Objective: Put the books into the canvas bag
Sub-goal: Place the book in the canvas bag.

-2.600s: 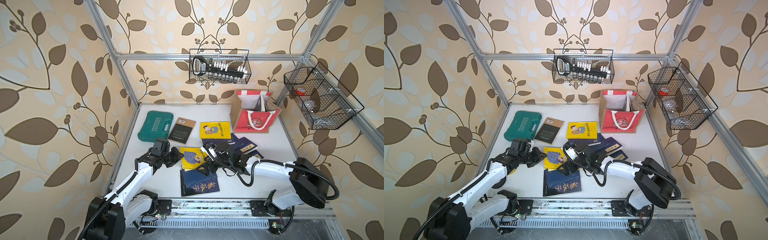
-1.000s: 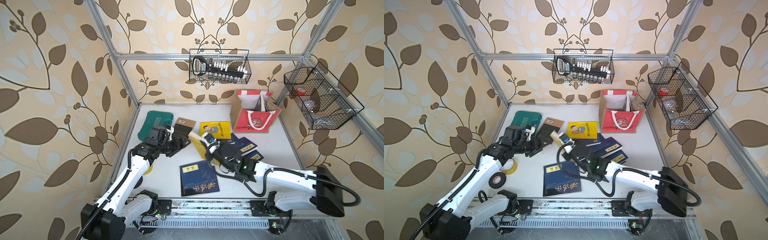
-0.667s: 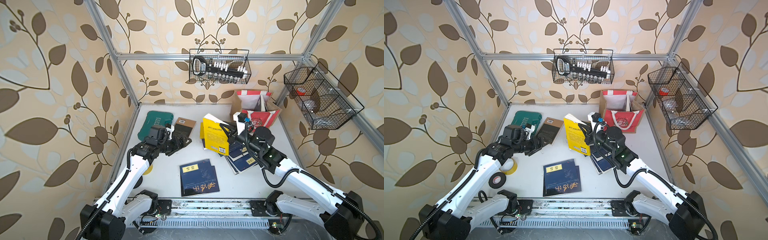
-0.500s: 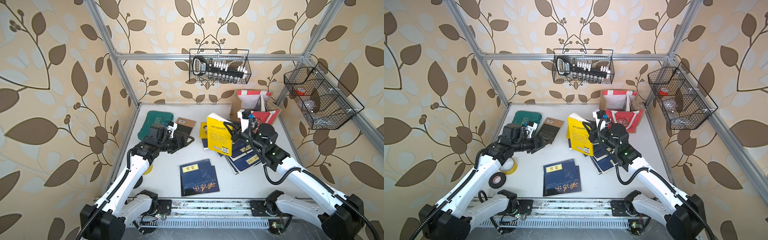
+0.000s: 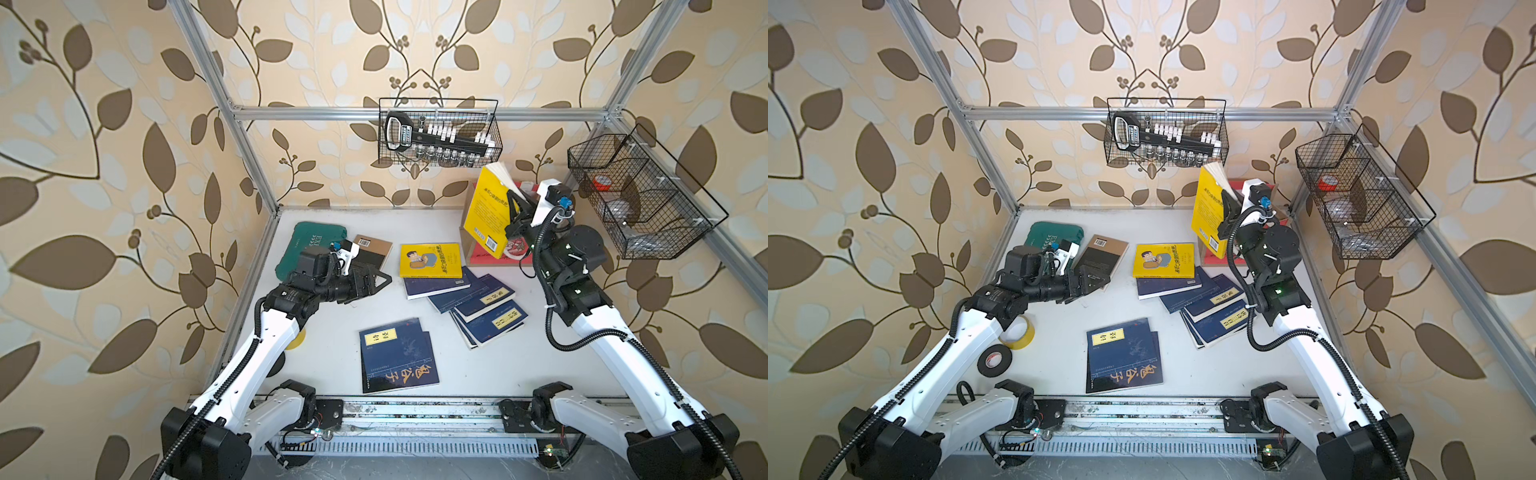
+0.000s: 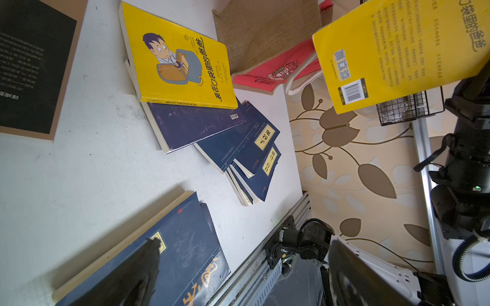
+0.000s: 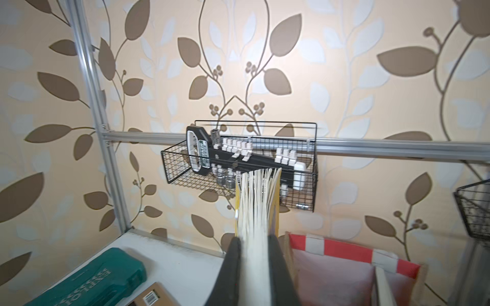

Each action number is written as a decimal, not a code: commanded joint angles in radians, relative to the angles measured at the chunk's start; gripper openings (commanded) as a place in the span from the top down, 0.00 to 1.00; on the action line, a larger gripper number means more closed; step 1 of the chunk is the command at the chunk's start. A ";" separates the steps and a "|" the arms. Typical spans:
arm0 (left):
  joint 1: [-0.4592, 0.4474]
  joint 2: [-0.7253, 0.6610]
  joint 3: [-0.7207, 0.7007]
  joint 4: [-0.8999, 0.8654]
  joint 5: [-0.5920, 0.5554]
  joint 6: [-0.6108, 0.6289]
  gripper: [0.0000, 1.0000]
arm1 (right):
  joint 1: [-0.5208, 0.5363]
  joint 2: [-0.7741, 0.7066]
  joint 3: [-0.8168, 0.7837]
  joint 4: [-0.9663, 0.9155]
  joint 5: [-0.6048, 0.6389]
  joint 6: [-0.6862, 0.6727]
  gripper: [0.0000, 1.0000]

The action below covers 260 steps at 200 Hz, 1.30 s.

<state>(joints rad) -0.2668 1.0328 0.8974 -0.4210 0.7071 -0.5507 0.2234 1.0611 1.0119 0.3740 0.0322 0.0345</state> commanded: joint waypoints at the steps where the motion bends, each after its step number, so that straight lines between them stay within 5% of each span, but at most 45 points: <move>1: 0.008 0.016 0.015 0.027 0.042 0.035 0.01 | -0.065 0.023 0.062 0.188 0.078 -0.080 1.00; 82: 0.006 -0.005 0.095 -0.008 0.119 0.132 0.01 | -0.351 0.225 0.187 0.361 -0.094 0.067 1.00; 217: 0.006 -0.010 0.075 -0.005 0.092 0.129 0.01 | -0.348 0.423 0.200 0.489 -0.047 0.228 1.00; 260: 0.006 -0.014 0.074 -0.004 0.091 0.129 0.01 | -0.309 0.468 0.160 0.519 0.019 0.182 1.00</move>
<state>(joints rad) -0.2668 1.0481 0.9581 -0.4385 0.7849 -0.4469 -0.1120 1.5131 1.1934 0.7692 -0.0090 0.2356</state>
